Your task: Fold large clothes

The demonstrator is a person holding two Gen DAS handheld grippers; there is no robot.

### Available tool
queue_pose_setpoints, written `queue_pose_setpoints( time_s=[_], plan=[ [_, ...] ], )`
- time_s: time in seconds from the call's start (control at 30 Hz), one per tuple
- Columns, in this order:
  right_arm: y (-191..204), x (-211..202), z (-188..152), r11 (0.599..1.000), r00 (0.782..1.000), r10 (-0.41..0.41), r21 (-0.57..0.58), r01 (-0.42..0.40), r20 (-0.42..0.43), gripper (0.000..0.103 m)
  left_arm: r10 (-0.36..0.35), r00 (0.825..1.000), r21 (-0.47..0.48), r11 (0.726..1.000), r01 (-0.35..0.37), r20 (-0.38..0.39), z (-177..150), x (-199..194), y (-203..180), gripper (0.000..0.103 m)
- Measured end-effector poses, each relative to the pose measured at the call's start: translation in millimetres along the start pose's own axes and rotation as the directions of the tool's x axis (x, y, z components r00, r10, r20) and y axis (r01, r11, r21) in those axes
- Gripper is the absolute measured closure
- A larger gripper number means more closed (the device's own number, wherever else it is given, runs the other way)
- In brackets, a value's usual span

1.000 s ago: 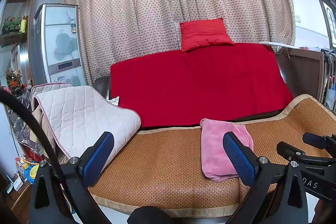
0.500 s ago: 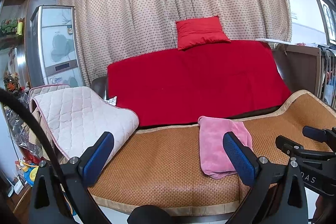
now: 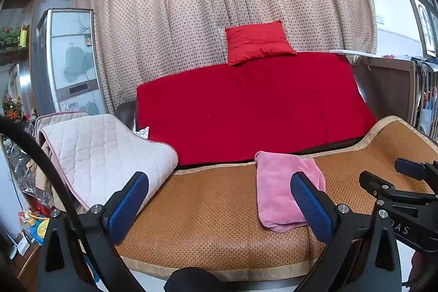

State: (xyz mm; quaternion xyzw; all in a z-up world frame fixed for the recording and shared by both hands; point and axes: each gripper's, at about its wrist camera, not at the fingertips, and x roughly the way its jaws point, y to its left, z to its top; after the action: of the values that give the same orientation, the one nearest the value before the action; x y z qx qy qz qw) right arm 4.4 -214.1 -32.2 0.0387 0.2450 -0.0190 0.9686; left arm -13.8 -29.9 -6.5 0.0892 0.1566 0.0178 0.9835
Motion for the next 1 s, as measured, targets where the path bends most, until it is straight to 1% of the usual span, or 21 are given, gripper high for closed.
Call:
queue_pose_setpoints(
  time_s=[0.53, 0.8, 1.0],
  plan=[
    [3.1, 7.8, -3.1, 1.0, 1.0, -0.017, -0.011, 0.017, -0.012, 0.028, -0.02, 1.0, -0.008, 1.0, 0.02, -0.022, -5.1, 9.8, 2.0, 0.0],
    [8.9, 29.0, -4.2, 0.998, 0.998, -0.043, -0.041, 0.041, -0.041, 0.028, -0.045, 0.998, -0.025, 0.999, 0.044, -0.053, -11.9, 33.2, 3.5, 0.0],
    [16.4, 60.2, 0.6, 0.993, 0.994, -0.094, -0.072, 0.09, -0.063, 0.028, -0.056, 0.995, -0.035, 0.998, 0.053, -0.085, -17.0, 65.5, 5.4, 0.0]
  ],
)
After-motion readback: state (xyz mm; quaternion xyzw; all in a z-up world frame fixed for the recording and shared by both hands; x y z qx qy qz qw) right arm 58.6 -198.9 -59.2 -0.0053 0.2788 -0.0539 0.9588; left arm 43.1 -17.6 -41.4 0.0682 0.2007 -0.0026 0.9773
